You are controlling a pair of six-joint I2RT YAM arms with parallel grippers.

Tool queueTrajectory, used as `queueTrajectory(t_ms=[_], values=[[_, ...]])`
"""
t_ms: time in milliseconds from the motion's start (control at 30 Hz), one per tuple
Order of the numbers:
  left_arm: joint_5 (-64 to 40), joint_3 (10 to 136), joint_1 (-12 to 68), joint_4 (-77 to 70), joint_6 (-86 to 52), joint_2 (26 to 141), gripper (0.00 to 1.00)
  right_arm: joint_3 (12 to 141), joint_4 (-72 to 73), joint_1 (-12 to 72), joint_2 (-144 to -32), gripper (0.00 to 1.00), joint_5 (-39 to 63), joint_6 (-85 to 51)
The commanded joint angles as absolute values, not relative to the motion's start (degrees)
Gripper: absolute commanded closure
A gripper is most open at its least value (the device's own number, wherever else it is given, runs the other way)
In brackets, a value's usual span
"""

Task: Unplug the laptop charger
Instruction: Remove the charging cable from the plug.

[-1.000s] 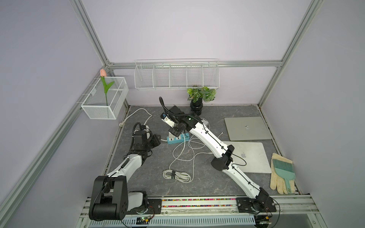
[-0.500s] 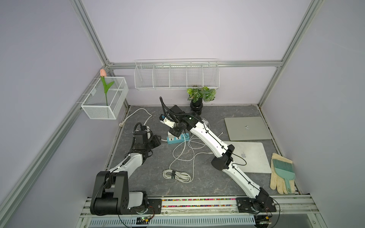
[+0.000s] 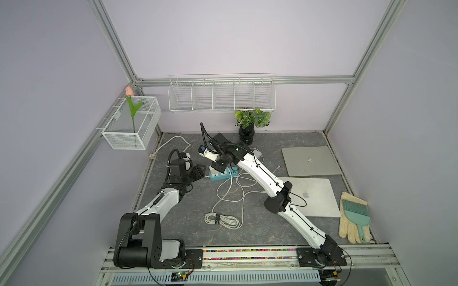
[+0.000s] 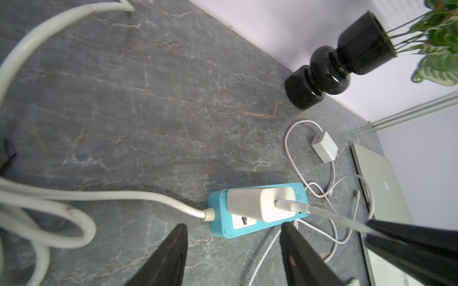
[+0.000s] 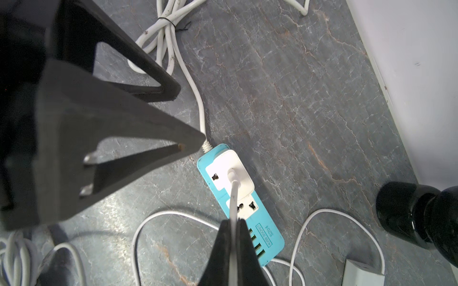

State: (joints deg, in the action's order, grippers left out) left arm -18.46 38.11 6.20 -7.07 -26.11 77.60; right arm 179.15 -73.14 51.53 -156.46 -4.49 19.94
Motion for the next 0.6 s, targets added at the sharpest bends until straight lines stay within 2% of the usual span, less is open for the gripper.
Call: queueTrajectory(t_ms=[0,200,300,467,567], values=[[-20.6,41.4,7.5,-7.5,-26.7,81.0,0.37,180.9,-73.6,51.1,-158.2,0.93,-4.0,20.8],[-21.2,45.4,9.2,-6.0,-26.2,88.3,0.41,180.9,-73.0,51.1,-157.5,0.93,-3.9,19.8],[-20.5,44.8,9.3,-6.4,-26.8,88.9,0.43,180.9,-72.9,51.1,-157.2,0.93,-4.0,19.4],[-19.4,43.6,9.4,-6.0,-26.2,88.8,0.53,180.9,-72.7,51.1,-156.7,0.93,-4.2,19.0],[-19.2,43.4,9.6,-5.6,-25.6,88.8,0.53,180.9,-72.4,51.1,-156.5,0.93,-4.2,18.8]])
